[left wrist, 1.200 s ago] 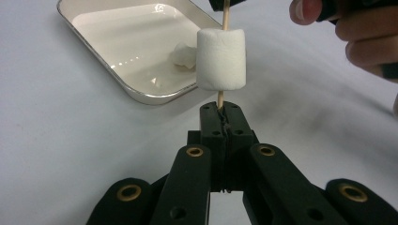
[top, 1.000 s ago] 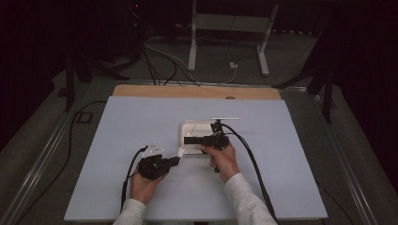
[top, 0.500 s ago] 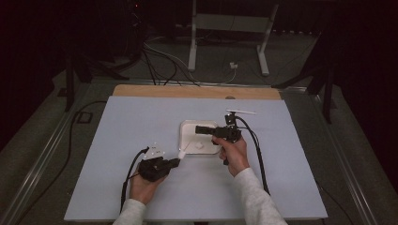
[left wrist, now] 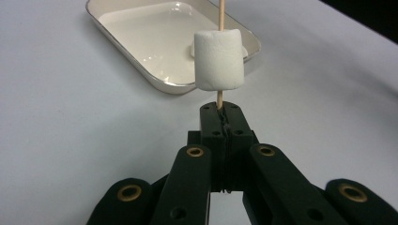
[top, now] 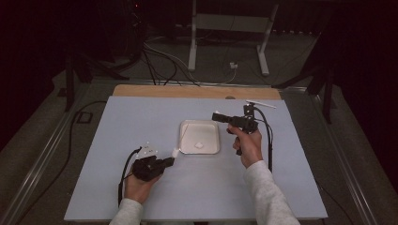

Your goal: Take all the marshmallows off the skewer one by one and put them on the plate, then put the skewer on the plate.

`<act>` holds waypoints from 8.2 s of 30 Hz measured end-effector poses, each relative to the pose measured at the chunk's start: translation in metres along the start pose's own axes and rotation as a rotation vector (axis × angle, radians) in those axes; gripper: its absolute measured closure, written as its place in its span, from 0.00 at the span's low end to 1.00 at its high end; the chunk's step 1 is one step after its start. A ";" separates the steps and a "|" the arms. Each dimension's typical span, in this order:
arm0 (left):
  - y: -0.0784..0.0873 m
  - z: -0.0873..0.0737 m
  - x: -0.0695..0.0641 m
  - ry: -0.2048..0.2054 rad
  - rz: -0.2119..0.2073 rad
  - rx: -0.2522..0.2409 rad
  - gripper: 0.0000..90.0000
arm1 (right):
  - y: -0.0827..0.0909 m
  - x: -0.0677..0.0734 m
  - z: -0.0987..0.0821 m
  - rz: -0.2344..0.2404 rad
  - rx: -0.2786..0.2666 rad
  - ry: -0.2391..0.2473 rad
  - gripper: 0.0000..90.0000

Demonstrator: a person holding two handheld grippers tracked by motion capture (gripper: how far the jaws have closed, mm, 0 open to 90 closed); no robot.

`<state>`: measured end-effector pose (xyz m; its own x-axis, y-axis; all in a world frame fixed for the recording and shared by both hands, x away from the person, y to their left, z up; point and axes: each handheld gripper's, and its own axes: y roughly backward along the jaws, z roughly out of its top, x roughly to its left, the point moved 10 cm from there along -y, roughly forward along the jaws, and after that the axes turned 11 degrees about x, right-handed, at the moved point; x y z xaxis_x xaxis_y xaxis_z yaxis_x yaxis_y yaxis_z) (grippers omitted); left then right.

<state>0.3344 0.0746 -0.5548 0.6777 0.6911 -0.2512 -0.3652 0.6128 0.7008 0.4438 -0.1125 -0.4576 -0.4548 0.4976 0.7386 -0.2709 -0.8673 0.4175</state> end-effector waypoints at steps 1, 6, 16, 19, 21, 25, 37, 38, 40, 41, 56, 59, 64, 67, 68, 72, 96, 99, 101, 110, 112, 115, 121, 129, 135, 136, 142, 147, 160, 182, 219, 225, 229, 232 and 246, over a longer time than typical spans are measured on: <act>-0.001 0.000 -0.001 0.000 -0.001 0.001 1.00 | -0.002 -0.004 -0.003 -0.021 0.013 0.007 0.89; -0.001 0.001 -0.001 0.006 -0.006 -0.006 1.00 | -0.020 -0.018 -0.017 -0.053 0.062 0.000 0.88; 0.000 0.004 -0.002 0.022 -0.024 -0.030 1.00 | -0.037 -0.034 -0.028 -0.143 0.112 0.009 0.86; -0.001 0.005 -0.003 0.025 -0.030 -0.030 1.00 | -0.043 -0.039 -0.033 -0.183 0.135 0.020 0.86; -0.001 0.005 -0.004 0.026 -0.033 -0.029 1.00 | -0.046 -0.044 -0.036 -0.212 0.150 0.022 0.86; -0.002 0.005 -0.004 0.029 -0.037 -0.030 1.00 | -0.053 -0.053 -0.042 -0.259 0.183 0.021 0.84; -0.002 0.008 -0.003 0.047 -0.046 -0.049 1.00 | -0.058 -0.056 -0.051 -0.285 0.213 0.031 0.35; -0.002 0.008 -0.003 0.048 -0.047 -0.050 1.00 | -0.058 -0.053 -0.051 -0.288 0.208 0.040 0.32; -0.002 0.008 -0.003 0.049 -0.046 -0.050 1.00 | -0.057 -0.047 -0.051 -0.268 0.203 0.054 0.28; -0.002 0.008 -0.003 0.050 -0.046 -0.051 1.00 | -0.057 -0.043 -0.051 -0.252 0.198 0.059 0.27; -0.004 0.012 -0.005 0.054 -0.055 -0.063 1.00 | -0.067 0.001 -0.062 -0.101 0.192 0.122 0.09; -0.004 0.014 -0.007 0.048 -0.057 -0.066 1.00 | -0.071 0.007 -0.065 -0.074 0.196 0.126 0.07; -0.006 0.014 -0.009 0.044 -0.062 -0.062 1.00 | -0.078 0.014 -0.072 -0.052 0.211 0.140 0.04; -0.006 0.015 -0.010 0.045 -0.068 -0.066 1.00 | -0.082 0.017 -0.075 -0.041 0.219 0.147 0.03; -0.005 0.016 -0.011 0.047 -0.069 -0.069 1.00 | -0.083 0.018 -0.076 -0.038 0.221 0.147 0.03; -0.005 0.017 -0.012 0.047 -0.075 -0.073 1.00 | -0.088 0.023 -0.081 -0.030 0.234 0.146 0.11; -0.008 0.017 -0.014 0.061 -0.080 -0.064 1.00 | -0.105 0.035 -0.101 0.037 0.295 0.147 0.81; -0.009 0.016 -0.015 0.055 -0.074 -0.055 1.00 | -0.104 0.035 -0.101 0.037 0.302 0.148 0.85; -0.010 0.016 -0.014 0.047 -0.060 -0.049 1.00 | -0.104 0.035 -0.101 0.035 0.302 0.141 0.86; -0.009 0.015 -0.014 0.016 -0.039 -0.043 1.00 | -0.100 0.034 -0.096 0.043 0.289 0.113 0.88; -0.009 0.015 -0.014 0.012 -0.037 -0.042 1.00 | -0.099 0.034 -0.095 0.043 0.289 0.110 0.89; -0.009 0.015 -0.014 0.010 -0.033 -0.042 1.00 | -0.097 0.034 -0.093 0.044 0.285 0.104 0.89; -0.014 0.004 -0.013 0.011 -0.034 -0.015 1.00 | -0.077 0.031 -0.068 0.054 0.172 0.047 0.90; -0.017 0.007 -0.021 -0.032 -0.036 -0.013 1.00 | -0.052 0.027 -0.048 0.036 0.140 0.063 0.89; -0.017 0.010 -0.025 -0.051 -0.055 -0.025 1.00 | -0.045 0.023 -0.041 0.030 0.147 0.061 0.89; -0.016 0.011 -0.026 -0.051 -0.057 -0.029 1.00 | -0.045 0.022 -0.040 0.029 0.147 0.060 0.89; -0.009 0.013 -0.024 -0.060 -0.052 -0.048 1.00 | -0.044 0.021 -0.035 0.048 0.139 0.039 0.89; -0.005 0.013 -0.022 -0.065 -0.043 -0.052 1.00 | -0.045 0.023 -0.031 0.053 0.136 0.032 0.89; -0.001 0.012 -0.018 -0.080 -0.008 -0.043 1.00 | -0.042 0.023 -0.024 0.067 0.111 0.021 0.89; 0.009 0.009 0.000 0.020 -0.027 -0.080 1.00 | -0.018 -0.013 -0.014 -0.087 0.061 0.061 0.88; 0.011 0.017 -0.004 0.088 -0.074 -0.121 1.00 | -0.040 -0.035 -0.038 -0.263 0.110 0.215 0.03; 0.015 0.026 -0.007 0.084 -0.081 -0.132 1.00 | -0.036 -0.026 -0.041 -0.280 0.091 0.267 0.00; 0.015 0.031 -0.006 0.107 -0.098 -0.143 1.00 | -0.033 -0.022 -0.047 -0.297 0.105 0.312 0.00; 0.016 0.034 -0.005 0.116 -0.100 -0.146 1.00 | -0.030 -0.018 -0.050 -0.306 0.105 0.345 0.00; 0.017 0.056 -0.002 0.151 -0.101 -0.157 1.00 | 0.006 -0.021 -0.062 -0.323 0.062 0.396 0.00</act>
<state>0.3629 0.0619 -0.5052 0.6167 0.6658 -0.4201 -0.4036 0.7255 0.5574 0.3991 -0.1279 -0.5037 -0.6456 0.6958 0.3148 -0.4053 -0.6615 0.6310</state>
